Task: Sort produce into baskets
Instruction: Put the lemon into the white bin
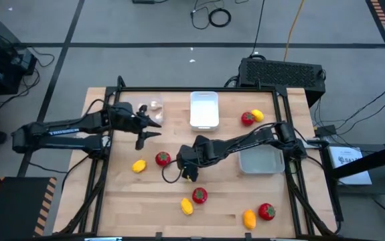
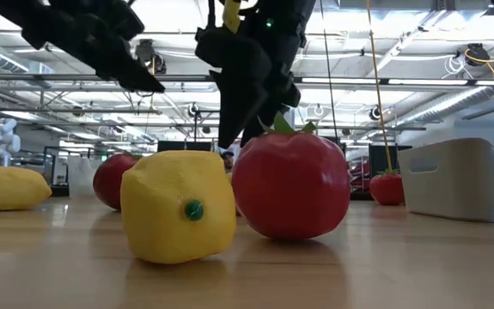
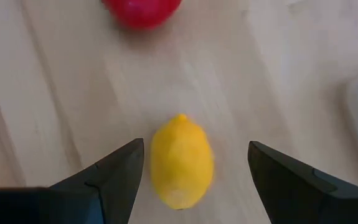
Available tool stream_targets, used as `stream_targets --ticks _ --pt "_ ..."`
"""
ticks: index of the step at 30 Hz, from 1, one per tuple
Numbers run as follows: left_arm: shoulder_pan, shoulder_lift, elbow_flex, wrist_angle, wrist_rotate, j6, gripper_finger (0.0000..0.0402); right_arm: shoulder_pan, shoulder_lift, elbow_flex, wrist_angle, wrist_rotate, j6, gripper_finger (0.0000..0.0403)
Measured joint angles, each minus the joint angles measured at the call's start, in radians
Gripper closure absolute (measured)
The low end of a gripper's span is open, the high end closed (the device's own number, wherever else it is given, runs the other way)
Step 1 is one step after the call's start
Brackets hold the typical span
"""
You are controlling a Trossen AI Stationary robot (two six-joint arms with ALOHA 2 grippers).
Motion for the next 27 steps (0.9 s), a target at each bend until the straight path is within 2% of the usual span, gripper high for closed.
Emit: stream_targets --ticks 5,18,27 --pt "-0.001 0.018 0.000 -0.003 0.009 0.000 0.0222 -0.003 0.023 -0.024 0.013 -0.041 0.000 0.0126" --pt "0.000 0.018 0.000 -0.003 0.017 -0.001 0.0221 -0.004 0.030 -0.044 0.058 -0.057 0.000 0.0126" --pt "0.000 0.018 0.000 0.002 0.018 -0.001 0.0221 -0.017 0.107 -0.044 0.088 -0.057 -0.036 0.0126"
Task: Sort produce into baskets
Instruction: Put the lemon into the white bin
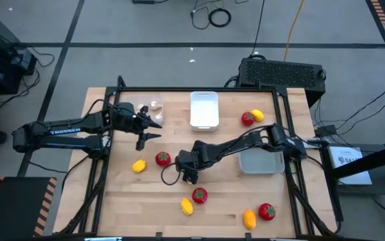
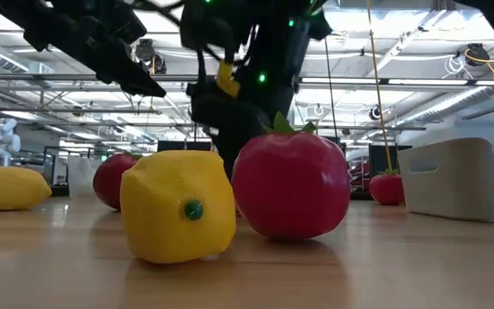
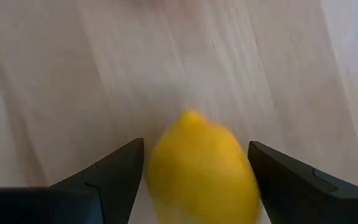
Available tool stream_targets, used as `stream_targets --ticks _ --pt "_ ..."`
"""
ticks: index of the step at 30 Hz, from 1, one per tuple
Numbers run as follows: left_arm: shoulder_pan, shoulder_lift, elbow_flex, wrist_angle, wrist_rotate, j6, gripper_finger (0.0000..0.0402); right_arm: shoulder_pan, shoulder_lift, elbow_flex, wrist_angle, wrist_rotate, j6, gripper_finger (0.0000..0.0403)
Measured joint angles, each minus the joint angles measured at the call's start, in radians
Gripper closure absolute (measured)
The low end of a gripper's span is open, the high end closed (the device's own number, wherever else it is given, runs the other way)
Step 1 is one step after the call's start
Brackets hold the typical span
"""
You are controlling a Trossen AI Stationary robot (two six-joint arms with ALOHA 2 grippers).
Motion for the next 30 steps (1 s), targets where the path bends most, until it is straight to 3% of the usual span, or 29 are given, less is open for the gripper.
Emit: stream_targets --ticks 10,21,26,30 --pt "0.000 0.000 0.000 -0.001 -0.113 0.000 0.0221 -0.014 0.019 0.002 -0.001 -0.034 0.010 0.0134" --pt "0.000 0.000 0.000 -0.001 -0.120 -0.021 0.0221 -0.019 0.017 0.051 -0.082 -0.052 0.001 0.0211" --pt "0.000 0.000 0.000 -0.004 -0.167 -0.026 0.0221 -0.026 0.017 0.143 -0.170 -0.038 -0.061 0.0205" --pt "0.000 0.000 0.000 -0.007 -0.193 -0.027 0.0221 -0.037 0.017 0.249 -0.254 0.044 -0.138 0.0192"
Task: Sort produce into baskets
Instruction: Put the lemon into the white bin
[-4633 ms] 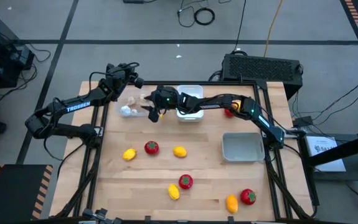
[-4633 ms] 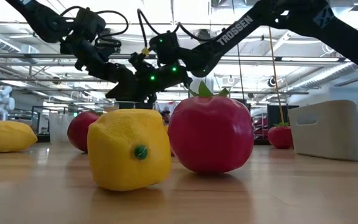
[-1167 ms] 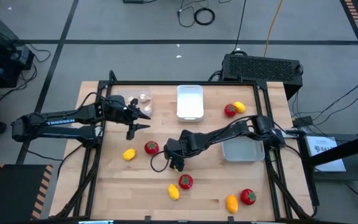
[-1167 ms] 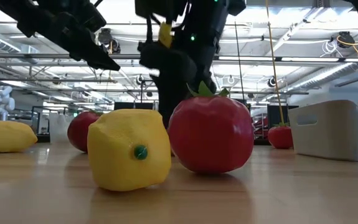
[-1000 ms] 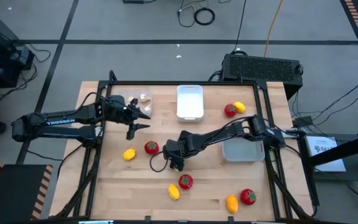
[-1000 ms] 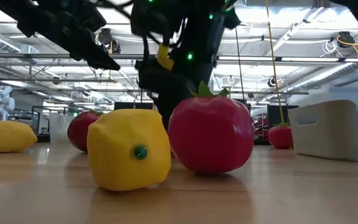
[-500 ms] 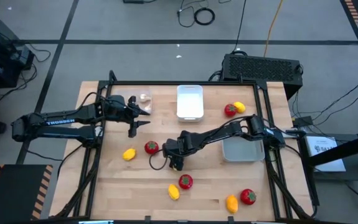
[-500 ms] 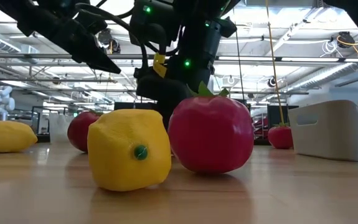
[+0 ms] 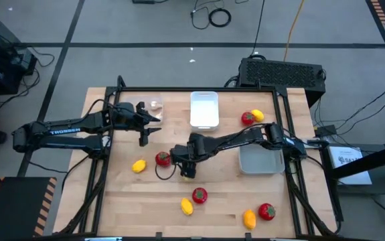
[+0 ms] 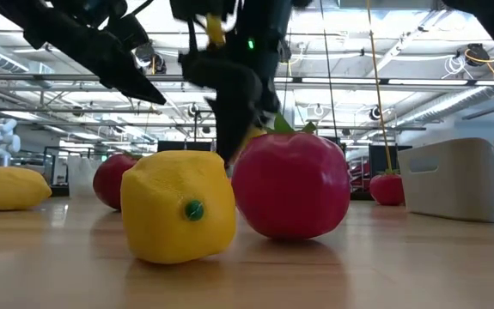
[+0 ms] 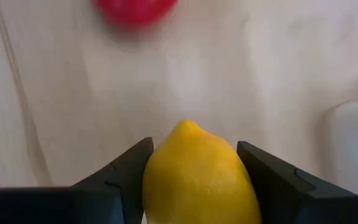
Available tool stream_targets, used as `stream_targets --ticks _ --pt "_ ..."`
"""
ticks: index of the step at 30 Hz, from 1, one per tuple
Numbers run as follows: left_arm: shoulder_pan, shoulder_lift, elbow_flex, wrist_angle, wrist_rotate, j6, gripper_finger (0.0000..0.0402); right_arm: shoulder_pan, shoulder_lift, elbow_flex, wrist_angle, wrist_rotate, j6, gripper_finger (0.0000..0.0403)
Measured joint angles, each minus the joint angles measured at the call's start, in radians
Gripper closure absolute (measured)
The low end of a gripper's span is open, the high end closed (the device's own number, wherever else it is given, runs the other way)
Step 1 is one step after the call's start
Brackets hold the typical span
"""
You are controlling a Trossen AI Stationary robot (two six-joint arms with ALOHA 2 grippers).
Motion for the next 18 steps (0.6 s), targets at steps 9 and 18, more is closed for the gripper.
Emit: stream_targets --ticks 9,18 --pt "0.000 0.000 0.000 -0.010 -0.083 -0.024 0.0221 -0.087 -0.002 0.211 -0.164 0.194 -0.142 0.0194" --pt "0.000 0.000 0.000 -0.023 -0.112 -0.026 0.0221 -0.271 -0.002 0.214 -0.205 0.222 -0.179 0.0195"
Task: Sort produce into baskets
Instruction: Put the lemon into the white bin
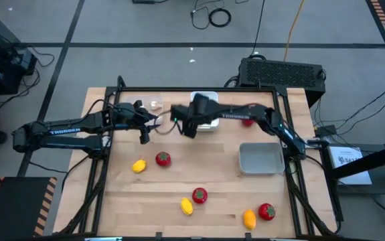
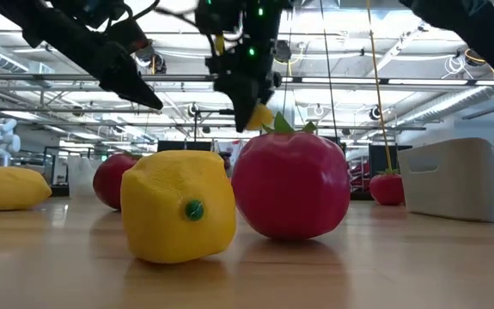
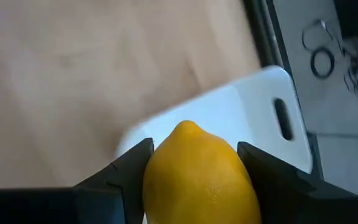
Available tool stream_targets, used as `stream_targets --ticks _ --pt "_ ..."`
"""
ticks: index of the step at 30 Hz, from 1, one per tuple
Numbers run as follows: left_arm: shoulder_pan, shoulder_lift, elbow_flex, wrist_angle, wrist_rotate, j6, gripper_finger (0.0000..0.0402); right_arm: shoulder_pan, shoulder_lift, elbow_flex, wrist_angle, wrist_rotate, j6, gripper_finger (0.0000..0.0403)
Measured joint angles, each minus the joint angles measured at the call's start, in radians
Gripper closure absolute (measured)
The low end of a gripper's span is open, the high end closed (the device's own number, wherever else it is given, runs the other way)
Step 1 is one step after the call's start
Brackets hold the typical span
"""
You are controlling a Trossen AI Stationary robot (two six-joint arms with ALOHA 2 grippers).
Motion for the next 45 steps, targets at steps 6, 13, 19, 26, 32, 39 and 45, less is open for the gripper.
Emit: stream_targets --ticks 6,13,19,26,32,39,45 --pt "0.000 0.000 0.000 0.002 0.000 0.000 0.0221 -0.092 0.000 -0.002 -0.016 -0.005 0.001 0.0181" --pt "0.000 0.000 0.000 0.004 0.000 0.000 0.0221 -0.149 0.001 -0.002 -0.052 -0.007 0.041 0.0144" --pt "0.000 0.000 0.000 0.004 0.000 0.000 0.0221 -0.157 0.001 -0.002 -0.053 -0.010 0.038 0.0122" --pt "0.000 0.000 0.000 0.004 0.000 0.000 0.0221 -0.138 0.001 -0.002 -0.056 -0.048 0.034 0.0117" --pt "0.000 0.000 0.000 0.003 0.000 0.000 0.0221 -0.108 0.001 -0.002 -0.097 -0.131 0.055 0.0117" --pt "0.000 0.000 0.000 0.003 0.000 0.000 0.0221 -0.046 0.001 -0.002 -0.192 -0.193 0.133 0.0117" --pt "0.000 0.000 0.000 0.003 0.000 0.000 0.0221 0.032 0.001 -0.002 -0.334 -0.264 0.250 0.0117"
